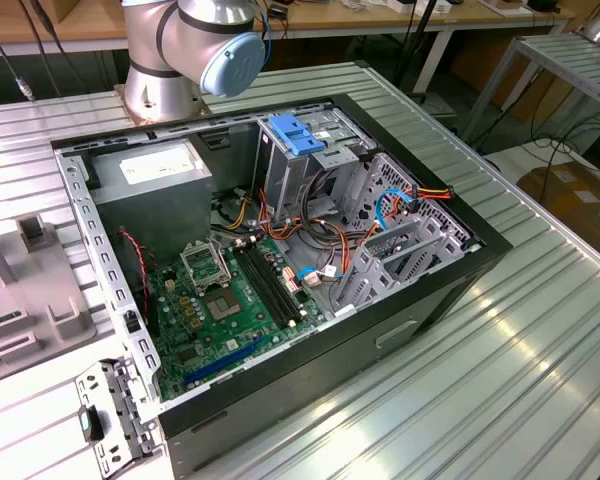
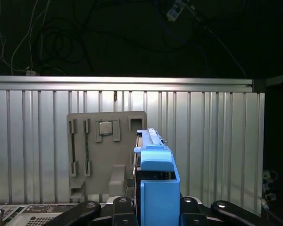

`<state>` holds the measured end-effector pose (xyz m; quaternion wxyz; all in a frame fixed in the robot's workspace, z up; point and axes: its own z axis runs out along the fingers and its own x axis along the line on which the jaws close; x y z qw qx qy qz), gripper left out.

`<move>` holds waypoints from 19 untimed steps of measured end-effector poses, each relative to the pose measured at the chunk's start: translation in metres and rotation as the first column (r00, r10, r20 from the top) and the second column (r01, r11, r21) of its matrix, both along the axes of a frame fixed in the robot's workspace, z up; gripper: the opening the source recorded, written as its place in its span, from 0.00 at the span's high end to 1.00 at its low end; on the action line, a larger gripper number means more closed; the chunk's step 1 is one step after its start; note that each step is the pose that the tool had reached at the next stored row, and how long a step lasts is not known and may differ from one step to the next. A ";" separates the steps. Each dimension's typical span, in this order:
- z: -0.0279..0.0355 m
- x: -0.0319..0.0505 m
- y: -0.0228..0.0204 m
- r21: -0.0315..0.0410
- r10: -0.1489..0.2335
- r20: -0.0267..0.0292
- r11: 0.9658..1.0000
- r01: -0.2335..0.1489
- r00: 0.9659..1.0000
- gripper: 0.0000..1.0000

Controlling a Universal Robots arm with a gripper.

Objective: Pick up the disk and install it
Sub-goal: 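Pick up the disk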

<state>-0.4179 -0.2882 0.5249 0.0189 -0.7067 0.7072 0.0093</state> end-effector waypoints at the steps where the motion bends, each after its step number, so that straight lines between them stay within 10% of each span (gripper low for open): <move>1: 0.0010 0.0000 0.0000 0.000 0.000 0.000 1.000 0.000 1.000 0.64; 19: 0.0190 0.0000 0.0000 0.000 0.000 0.000 1.000 0.000 1.000 0.64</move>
